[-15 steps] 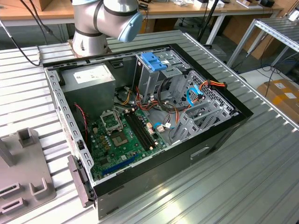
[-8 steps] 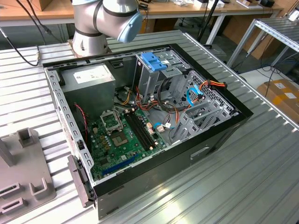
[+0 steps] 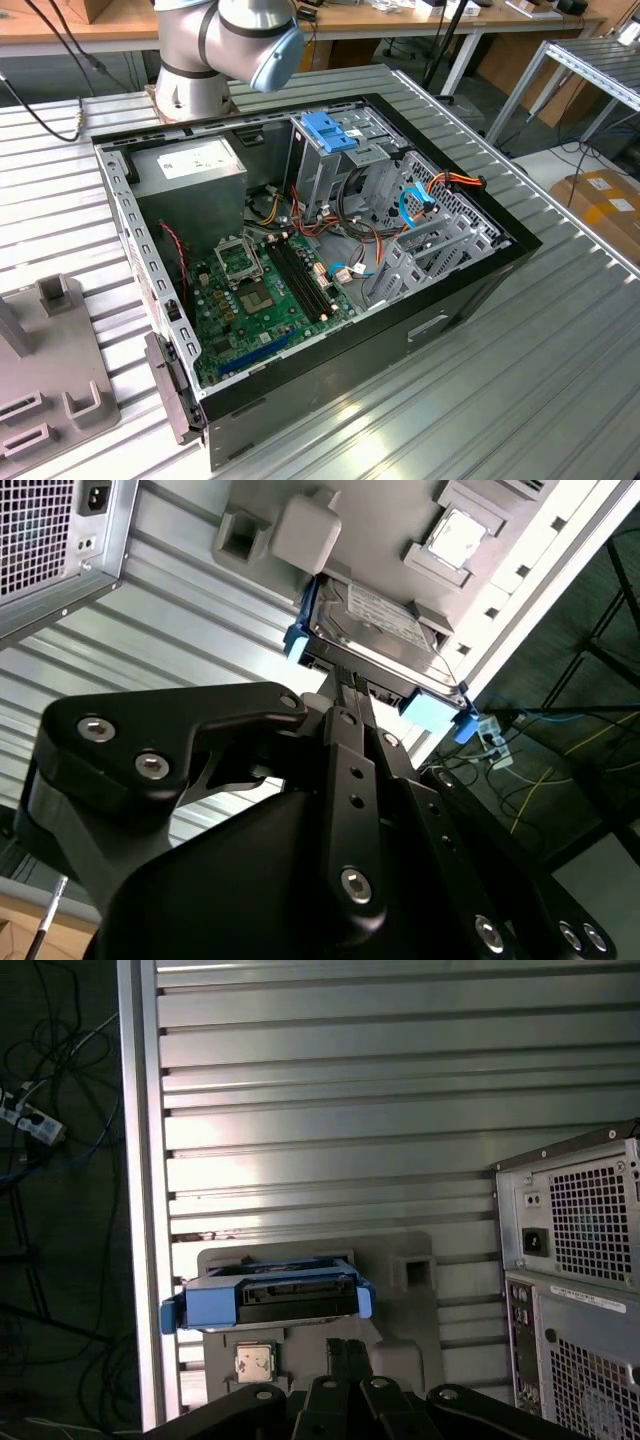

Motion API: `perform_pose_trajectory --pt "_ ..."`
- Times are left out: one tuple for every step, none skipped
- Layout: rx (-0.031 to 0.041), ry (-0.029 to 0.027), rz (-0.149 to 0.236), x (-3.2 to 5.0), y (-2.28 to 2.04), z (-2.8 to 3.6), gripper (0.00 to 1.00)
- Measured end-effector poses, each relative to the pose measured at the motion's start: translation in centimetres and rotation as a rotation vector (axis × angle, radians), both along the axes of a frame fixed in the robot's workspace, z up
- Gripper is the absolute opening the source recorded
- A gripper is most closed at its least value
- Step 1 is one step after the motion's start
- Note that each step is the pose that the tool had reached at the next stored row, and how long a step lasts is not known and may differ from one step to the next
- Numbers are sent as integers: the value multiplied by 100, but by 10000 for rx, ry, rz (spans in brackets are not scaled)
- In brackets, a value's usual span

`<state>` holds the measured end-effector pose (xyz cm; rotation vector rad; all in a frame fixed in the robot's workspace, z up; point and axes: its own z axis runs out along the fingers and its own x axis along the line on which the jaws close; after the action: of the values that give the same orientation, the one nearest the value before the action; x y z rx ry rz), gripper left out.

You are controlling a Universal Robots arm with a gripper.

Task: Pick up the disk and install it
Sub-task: 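Reach for the disk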

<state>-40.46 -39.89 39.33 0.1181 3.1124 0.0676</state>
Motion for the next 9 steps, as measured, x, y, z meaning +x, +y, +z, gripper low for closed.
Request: perform_pose_trajectory --pt "0 1 1 -24 0 0 11" --pt "0 0 1 -36 0 0 11" --pt "0 1 1 -49 0 0 11" --pt "-1 1 0 -69 0 1 11" --pt "0 1 0 -80 0 0 11" --pt "0 0 1 -103 0 0 11" --pt "-1 1 1 -124 0 1 11" --pt "0 1 1 -138 0 1 11" --pt "0 1 1 -149 0 0 11"
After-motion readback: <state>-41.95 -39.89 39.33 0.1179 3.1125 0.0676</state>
